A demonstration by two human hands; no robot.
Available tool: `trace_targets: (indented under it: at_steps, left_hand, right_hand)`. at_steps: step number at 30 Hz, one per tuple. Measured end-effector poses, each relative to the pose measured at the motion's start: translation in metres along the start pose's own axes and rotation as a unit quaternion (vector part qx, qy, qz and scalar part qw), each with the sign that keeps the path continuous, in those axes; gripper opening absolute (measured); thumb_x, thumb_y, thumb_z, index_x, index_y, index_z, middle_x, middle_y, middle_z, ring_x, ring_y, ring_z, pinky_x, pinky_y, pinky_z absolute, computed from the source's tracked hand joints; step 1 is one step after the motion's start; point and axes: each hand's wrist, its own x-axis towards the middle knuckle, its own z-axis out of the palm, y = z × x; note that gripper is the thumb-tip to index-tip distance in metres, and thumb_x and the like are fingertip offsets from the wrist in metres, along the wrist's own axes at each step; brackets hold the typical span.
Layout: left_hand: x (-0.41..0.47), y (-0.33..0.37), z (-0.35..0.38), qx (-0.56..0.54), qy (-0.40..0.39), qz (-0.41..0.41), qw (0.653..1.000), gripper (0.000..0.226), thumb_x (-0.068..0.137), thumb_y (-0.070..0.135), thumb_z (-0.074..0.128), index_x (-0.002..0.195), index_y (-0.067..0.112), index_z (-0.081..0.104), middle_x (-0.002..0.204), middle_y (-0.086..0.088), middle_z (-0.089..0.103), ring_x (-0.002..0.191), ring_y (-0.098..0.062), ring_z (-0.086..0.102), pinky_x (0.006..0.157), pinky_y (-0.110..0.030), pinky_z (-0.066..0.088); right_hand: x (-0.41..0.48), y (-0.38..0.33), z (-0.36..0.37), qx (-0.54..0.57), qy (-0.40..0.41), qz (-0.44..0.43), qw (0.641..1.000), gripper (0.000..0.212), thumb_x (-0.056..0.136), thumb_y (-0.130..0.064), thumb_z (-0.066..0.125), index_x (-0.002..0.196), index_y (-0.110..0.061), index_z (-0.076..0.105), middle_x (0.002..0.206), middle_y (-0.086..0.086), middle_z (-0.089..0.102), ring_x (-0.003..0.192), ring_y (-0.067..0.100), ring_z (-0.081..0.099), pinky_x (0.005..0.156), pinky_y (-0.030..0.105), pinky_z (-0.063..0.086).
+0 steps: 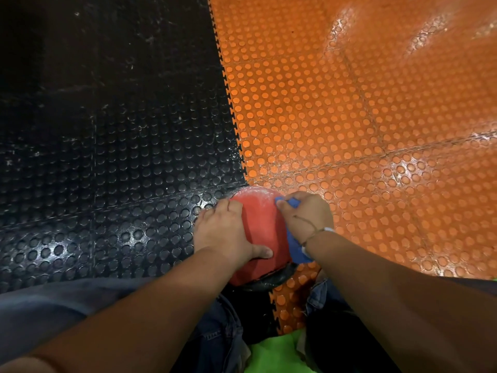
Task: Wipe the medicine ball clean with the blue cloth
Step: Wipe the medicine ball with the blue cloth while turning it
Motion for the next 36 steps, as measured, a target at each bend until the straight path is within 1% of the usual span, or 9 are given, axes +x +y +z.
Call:
trace_targets:
  at_steps: [3, 8, 11, 14, 20, 24, 29, 34, 36]
  left_hand:
    - [0.000, -0.002, -0.003, -0.002, -0.012, -0.011, 1.000, 0.111, 0.049, 0.076, 0.074, 0.137, 0.021, 0.033, 0.137, 0.001, 0.038, 0.128, -0.023, 0.040, 0.109, -0.035, 0.029]
    - [0.000, -0.004, -0.011, 0.023, -0.058, -0.040, 0.997, 0.120, 0.048, 0.074, 0.076, 0.141, 0.018, 0.025, 0.141, -0.002, 0.034, 0.131, -0.026, 0.040, 0.112, -0.040, 0.028]
    - [0.007, -0.002, -0.016, 0.005, -0.078, -0.095, 0.992, 0.122, 0.046, 0.077, 0.074, 0.141, 0.019, 0.023, 0.145, -0.004, 0.030, 0.133, -0.027, 0.040, 0.114, -0.049, 0.022]
    - [0.009, -0.007, -0.018, 0.019, -0.084, -0.096, 0.992, 0.121, 0.048, 0.074, 0.076, 0.142, 0.018, 0.025, 0.145, -0.003, 0.032, 0.134, -0.024, 0.039, 0.116, -0.049, 0.018]
    - [0.005, -0.012, -0.015, 0.001, -0.057, -0.082, 0.995, 0.113, 0.047, 0.079, 0.072, 0.139, 0.024, 0.037, 0.137, 0.000, 0.042, 0.127, -0.023, 0.045, 0.114, -0.045, 0.022]
    - [0.008, -0.006, -0.009, -0.008, -0.018, -0.063, 0.998, 0.093, 0.060, 0.073, 0.066, 0.135, 0.023, 0.040, 0.133, -0.002, 0.044, 0.123, -0.025, 0.047, 0.112, -0.041, 0.026]
    - [0.005, -0.003, -0.009, 0.019, -0.038, -0.051, 0.998, 0.111, 0.050, 0.083, 0.066, 0.139, 0.024, 0.037, 0.135, -0.001, 0.042, 0.128, -0.025, 0.043, 0.114, -0.042, 0.024]
    - [0.007, -0.008, -0.013, 0.007, -0.039, -0.064, 0.997, 0.104, 0.052, 0.081, 0.067, 0.135, 0.024, 0.041, 0.130, -0.002, 0.044, 0.123, -0.026, 0.047, 0.108, -0.039, 0.030]
    - [0.006, -0.009, -0.015, 0.009, -0.047, -0.066, 0.997, 0.104, 0.052, 0.081, 0.067, 0.136, 0.025, 0.039, 0.132, -0.001, 0.044, 0.124, -0.026, 0.046, 0.109, -0.040, 0.030]
  right_hand:
    - [-0.006, 0.002, 0.002, -0.023, -0.043, -0.079, 0.996, 0.011, 0.084, -0.039, 0.064, 0.088, -0.031, 0.070, 0.094, -0.012, 0.060, 0.083, 0.009, 0.054, 0.080, 0.026, 0.044]
    - [0.014, 0.024, -0.010, 0.040, -0.057, 0.074, 0.995, 0.027, 0.083, -0.039, 0.066, 0.097, -0.016, 0.070, 0.110, 0.003, 0.067, 0.099, 0.023, 0.061, 0.084, 0.028, 0.046]
    - [0.001, 0.006, 0.003, 0.045, -0.066, -0.019, 0.997, 0.009, 0.083, -0.038, 0.065, 0.080, -0.030, 0.068, 0.100, -0.002, 0.069, 0.088, 0.016, 0.062, 0.084, 0.029, 0.049]
    - [-0.015, -0.007, 0.014, -0.028, -0.106, -0.166, 0.980, 0.014, 0.084, -0.038, 0.063, 0.090, -0.027, 0.071, 0.102, -0.006, 0.065, 0.093, 0.012, 0.057, 0.085, 0.028, 0.045]
    - [0.003, 0.007, 0.010, 0.014, -0.042, 0.059, 0.997, 0.025, 0.086, -0.041, 0.060, 0.090, -0.018, 0.068, 0.089, -0.002, 0.065, 0.081, 0.020, 0.057, 0.079, 0.029, 0.048]
    - [-0.021, -0.022, 0.022, -0.051, -0.071, -0.118, 0.989, 0.017, 0.085, -0.040, 0.061, 0.089, -0.027, 0.071, 0.092, -0.007, 0.063, 0.084, 0.015, 0.057, 0.076, 0.025, 0.047]
    - [-0.002, 0.005, 0.000, -0.004, -0.035, 0.023, 0.999, 0.024, 0.087, -0.042, 0.059, 0.093, -0.021, 0.069, 0.089, 0.001, 0.067, 0.075, 0.017, 0.056, 0.069, 0.022, 0.042]
    - [-0.020, -0.012, 0.020, -0.024, -0.064, -0.112, 0.991, 0.013, 0.084, -0.039, 0.063, 0.086, -0.029, 0.071, 0.091, -0.010, 0.061, 0.088, 0.012, 0.054, 0.080, 0.024, 0.044]
    - [-0.017, -0.007, 0.014, 0.048, -0.071, -0.064, 0.994, 0.008, 0.081, -0.041, 0.066, 0.077, -0.033, 0.067, 0.093, -0.011, 0.062, 0.090, 0.012, 0.056, 0.082, 0.026, 0.046]
